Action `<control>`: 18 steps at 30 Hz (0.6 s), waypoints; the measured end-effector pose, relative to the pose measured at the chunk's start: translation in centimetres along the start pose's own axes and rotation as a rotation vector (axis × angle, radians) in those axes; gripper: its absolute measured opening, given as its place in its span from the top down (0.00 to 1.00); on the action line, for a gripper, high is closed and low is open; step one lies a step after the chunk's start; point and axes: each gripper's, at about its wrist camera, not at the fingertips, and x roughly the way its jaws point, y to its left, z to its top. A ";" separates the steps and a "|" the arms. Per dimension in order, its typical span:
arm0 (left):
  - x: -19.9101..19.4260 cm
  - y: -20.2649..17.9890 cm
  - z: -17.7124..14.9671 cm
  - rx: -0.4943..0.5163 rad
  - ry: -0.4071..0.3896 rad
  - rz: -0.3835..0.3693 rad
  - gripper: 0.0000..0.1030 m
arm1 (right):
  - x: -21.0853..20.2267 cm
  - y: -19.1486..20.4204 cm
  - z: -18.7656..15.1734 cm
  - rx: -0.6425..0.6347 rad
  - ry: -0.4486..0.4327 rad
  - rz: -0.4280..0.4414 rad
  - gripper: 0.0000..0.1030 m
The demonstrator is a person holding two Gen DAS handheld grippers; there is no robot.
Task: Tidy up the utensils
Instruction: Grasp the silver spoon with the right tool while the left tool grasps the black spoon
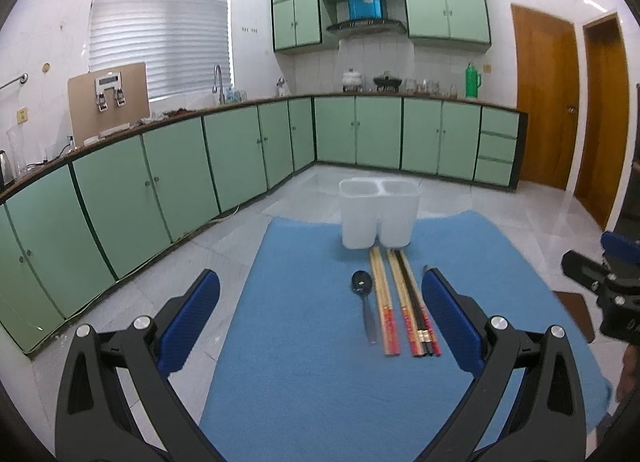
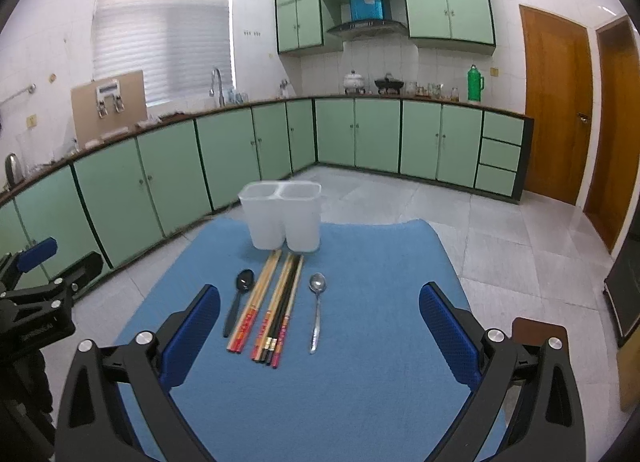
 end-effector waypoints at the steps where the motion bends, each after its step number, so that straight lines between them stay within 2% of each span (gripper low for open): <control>1: 1.1 0.1 0.0 0.003 0.018 0.006 0.05 | 0.9 -0.1 0.2 0.001 0.016 -0.002 0.06; 8: 9.7 1.4 -0.4 0.005 0.156 0.038 0.05 | 10.2 -2.2 0.5 0.076 0.170 0.000 0.06; 12: 14.5 1.8 -1.1 0.004 0.247 0.040 0.05 | 16.2 -2.6 -0.1 0.067 0.260 -0.015 0.06; 14: 16.5 1.9 -1.4 0.000 0.281 0.040 0.05 | 18.6 -2.3 -0.5 0.053 0.303 -0.005 0.08; 18: 19.2 2.0 -2.2 -0.001 0.318 0.035 0.05 | 23.0 -1.9 -1.2 0.033 0.388 0.028 0.19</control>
